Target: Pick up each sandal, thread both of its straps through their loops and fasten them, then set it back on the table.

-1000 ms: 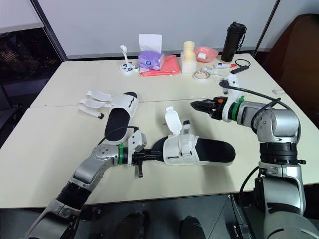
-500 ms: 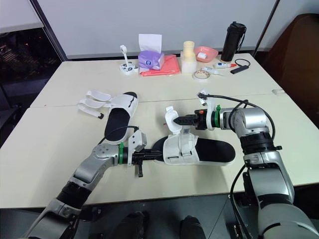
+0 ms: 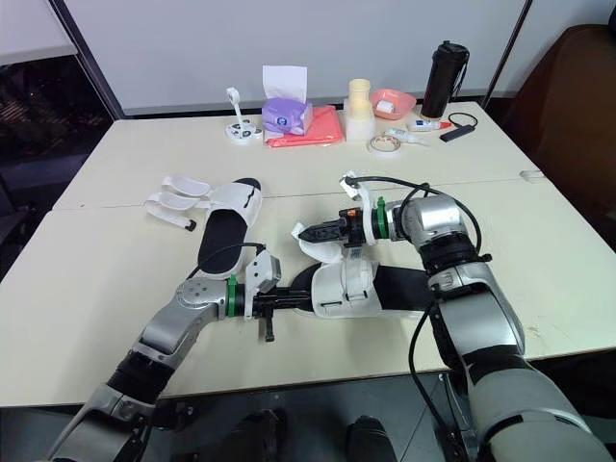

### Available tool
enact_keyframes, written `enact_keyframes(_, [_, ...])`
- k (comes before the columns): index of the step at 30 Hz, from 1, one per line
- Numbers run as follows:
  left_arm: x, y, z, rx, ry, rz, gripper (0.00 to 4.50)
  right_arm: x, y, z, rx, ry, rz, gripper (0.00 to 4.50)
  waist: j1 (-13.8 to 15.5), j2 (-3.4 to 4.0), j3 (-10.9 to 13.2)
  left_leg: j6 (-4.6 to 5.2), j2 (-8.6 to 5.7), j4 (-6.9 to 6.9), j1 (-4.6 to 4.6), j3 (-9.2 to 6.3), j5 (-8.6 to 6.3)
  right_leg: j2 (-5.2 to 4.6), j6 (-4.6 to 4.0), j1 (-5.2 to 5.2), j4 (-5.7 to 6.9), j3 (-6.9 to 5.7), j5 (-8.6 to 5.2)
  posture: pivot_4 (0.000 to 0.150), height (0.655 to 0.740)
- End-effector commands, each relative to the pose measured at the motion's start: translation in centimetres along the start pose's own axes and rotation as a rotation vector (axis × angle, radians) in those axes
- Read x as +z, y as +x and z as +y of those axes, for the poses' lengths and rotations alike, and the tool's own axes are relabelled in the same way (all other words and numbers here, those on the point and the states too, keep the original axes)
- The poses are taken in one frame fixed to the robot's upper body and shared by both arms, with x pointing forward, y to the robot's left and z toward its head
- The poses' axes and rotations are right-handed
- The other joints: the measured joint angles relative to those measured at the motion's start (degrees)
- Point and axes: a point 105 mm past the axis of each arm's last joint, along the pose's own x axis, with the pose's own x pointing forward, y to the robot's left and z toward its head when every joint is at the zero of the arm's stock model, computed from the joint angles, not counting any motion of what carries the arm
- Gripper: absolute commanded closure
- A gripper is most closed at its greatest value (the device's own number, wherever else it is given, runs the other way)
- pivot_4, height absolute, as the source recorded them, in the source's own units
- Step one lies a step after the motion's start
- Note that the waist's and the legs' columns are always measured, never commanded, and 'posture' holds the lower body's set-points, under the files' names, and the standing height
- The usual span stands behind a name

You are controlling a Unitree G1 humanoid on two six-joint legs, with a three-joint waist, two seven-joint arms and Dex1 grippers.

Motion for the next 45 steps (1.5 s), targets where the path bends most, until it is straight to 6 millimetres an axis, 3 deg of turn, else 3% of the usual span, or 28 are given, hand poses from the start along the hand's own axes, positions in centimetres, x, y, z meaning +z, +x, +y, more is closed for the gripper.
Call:
enact_keyframes(1, [-1.2,-0.2,0.3,0.037,-0.026,0.042,4.50,0.3,0.3,0.1,0.006,-0.092,0.043,1.80,0.0,0.00,0.0,0.00,0.00,0.00,0.00,0.00,0.00,0.00,0.00,0.00,0.00,0.00,0.00,0.150,0.7400])
enact_keyframes(8, [-1.1,-0.1,0.2,0.040,-0.026,0.038,4.50,-0.3,-1.2,-2.4,-0.087,-0.177,0.098,1.80,0.0,0.00,0.0,-0.07,-0.02,0.00,0.00,0.00,0.04,0.00,0.00,-0.03,0.06,0.00,0.00,0.150,0.7400])
enact_keyframes(14, [-1.2,0.0,0.2,0.040,-0.026,0.038,4.50,0.7,-2.2,-2.5,-0.084,-0.186,0.086,1.80,0.0,0.01,0.0,-0.10,-0.02,-0.02,0.00,-0.01,0.06,0.00,0.00,-0.04,0.07,0.01,0.00,0.150,0.7400])
enact_keyframes(27, [-1.2,0.1,0.0,0.039,-0.022,0.035,4.50,3.2,0.2,0.6,0.110,-0.024,-0.088,1.80,0.0,0.02,0.0,-0.12,-0.03,-0.02,0.00,-0.03,0.07,0.00,-0.01,-0.07,0.12,0.02,0.01,0.150,0.7400])
enact_keyframes(35, [-1.1,0.2,0.1,0.038,-0.020,0.034,4.50,5.5,-0.9,1.9,0.163,0.007,-0.197,1.80,0.0,0.03,0.0,-0.12,-0.03,-0.03,0.00,-0.02,0.07,0.00,-0.01,-0.08,0.13,0.03,0.01,0.150,0.7400])
enact_keyframes(45, [-0.9,0.5,0.2,0.030,-0.019,0.029,4.50,6.1,-1.5,3.0,0.186,0.010,-0.234,1.80,0.0,0.03,0.0,-0.12,-0.03,-0.02,-0.01,-0.02,0.07,0.00,-0.01,-0.10,0.17,0.04,0.01,0.150,0.7400])
